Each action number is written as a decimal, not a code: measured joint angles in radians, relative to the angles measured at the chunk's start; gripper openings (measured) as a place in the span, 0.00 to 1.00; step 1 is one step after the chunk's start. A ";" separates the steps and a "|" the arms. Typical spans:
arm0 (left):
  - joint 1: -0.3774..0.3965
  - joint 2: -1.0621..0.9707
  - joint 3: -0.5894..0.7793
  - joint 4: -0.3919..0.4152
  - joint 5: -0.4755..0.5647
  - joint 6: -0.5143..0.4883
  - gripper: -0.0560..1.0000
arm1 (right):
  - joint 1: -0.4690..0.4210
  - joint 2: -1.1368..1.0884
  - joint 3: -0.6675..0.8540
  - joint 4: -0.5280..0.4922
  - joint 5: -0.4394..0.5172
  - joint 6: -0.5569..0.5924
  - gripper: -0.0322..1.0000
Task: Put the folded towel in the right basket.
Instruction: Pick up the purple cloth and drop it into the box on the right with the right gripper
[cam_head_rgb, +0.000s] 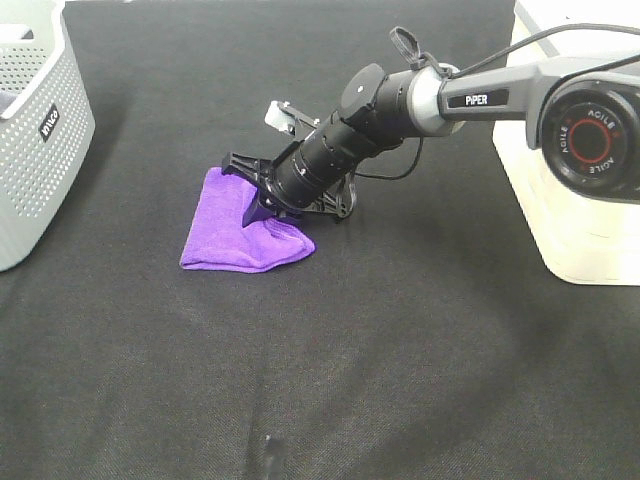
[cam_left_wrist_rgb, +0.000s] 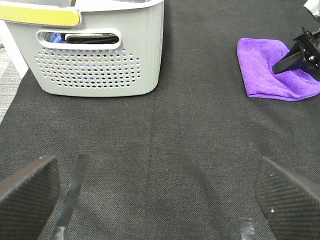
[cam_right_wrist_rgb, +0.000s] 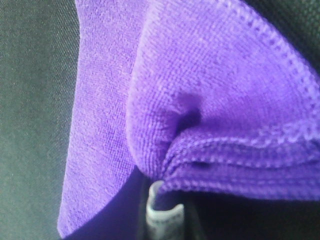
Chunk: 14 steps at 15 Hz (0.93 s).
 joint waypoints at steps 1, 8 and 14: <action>0.000 0.000 0.000 0.000 0.000 0.000 0.99 | 0.003 -0.020 0.002 -0.037 0.025 -0.005 0.15; 0.000 0.000 0.000 0.000 0.000 0.000 0.99 | 0.019 -0.308 -0.121 -0.324 0.233 0.007 0.15; 0.000 0.000 0.000 0.000 0.000 0.000 0.99 | -0.208 -0.576 -0.154 -0.560 0.436 0.092 0.15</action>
